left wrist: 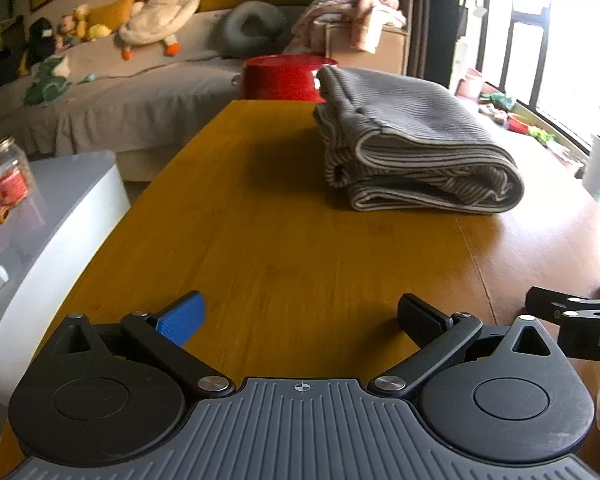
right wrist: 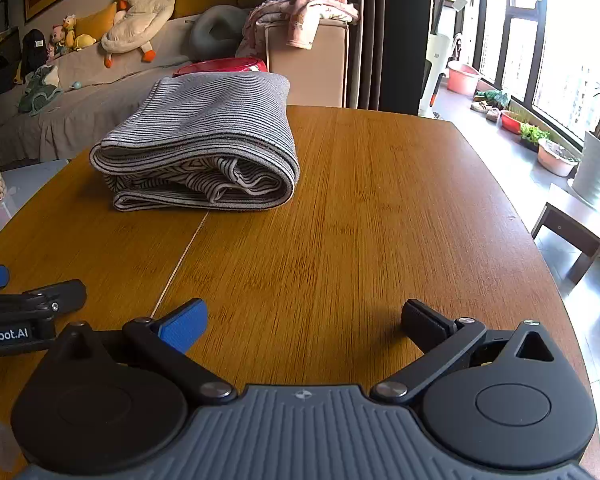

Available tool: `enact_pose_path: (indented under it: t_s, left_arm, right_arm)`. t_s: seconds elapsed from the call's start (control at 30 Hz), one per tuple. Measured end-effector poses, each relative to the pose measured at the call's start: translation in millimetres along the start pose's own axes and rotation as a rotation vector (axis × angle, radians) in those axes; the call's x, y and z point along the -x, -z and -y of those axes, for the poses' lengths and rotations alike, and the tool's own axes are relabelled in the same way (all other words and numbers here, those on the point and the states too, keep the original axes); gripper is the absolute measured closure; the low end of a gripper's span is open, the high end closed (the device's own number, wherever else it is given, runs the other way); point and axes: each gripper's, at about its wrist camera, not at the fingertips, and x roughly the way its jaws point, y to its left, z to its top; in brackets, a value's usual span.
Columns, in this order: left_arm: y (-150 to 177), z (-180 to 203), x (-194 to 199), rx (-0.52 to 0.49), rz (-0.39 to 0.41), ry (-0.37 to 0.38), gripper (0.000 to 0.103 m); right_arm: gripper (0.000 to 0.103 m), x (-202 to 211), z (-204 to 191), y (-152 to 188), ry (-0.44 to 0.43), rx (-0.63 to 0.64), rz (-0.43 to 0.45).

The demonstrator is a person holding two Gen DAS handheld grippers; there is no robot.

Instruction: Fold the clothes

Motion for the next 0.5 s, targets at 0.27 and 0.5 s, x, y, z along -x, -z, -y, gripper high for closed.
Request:
enact_pose_path:
  t_s: [0.27,0.5]
  left_arm:
    - [-1.7,2.0,-2.1,-0.005,-0.001,0.001,0.0]
    - [-2.3,2.3,-2.6,-0.004,-0.004,0.001,0.0]
  right_arm:
    - [0.0,-0.1,-0.2,0.6,0.0,-0.001,0.0]
    - [0.0,-0.4,-0.3,0.6,0.0,0.0,0.0]
